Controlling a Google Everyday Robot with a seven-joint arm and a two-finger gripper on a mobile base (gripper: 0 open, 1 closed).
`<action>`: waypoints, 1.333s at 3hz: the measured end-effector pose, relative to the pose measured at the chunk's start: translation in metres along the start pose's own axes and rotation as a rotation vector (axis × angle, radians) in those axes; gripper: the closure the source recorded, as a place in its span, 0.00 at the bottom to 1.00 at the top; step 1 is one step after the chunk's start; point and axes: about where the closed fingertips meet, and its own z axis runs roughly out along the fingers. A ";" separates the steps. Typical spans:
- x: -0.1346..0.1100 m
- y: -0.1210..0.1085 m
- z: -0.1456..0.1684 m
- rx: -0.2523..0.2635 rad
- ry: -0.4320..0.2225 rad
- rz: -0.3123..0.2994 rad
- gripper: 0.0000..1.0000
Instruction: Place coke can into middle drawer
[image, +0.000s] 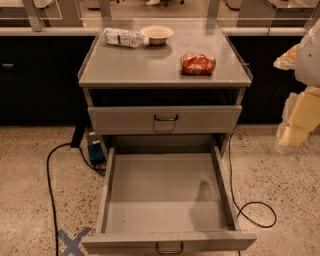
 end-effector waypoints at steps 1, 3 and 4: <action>-0.001 0.000 0.000 0.002 -0.001 -0.002 0.00; -0.040 -0.061 0.029 0.014 -0.096 -0.071 0.00; -0.058 -0.105 0.045 0.044 -0.130 -0.073 0.00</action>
Offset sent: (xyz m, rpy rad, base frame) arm 0.0632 0.0286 -0.0138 0.0681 -0.0218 0.1195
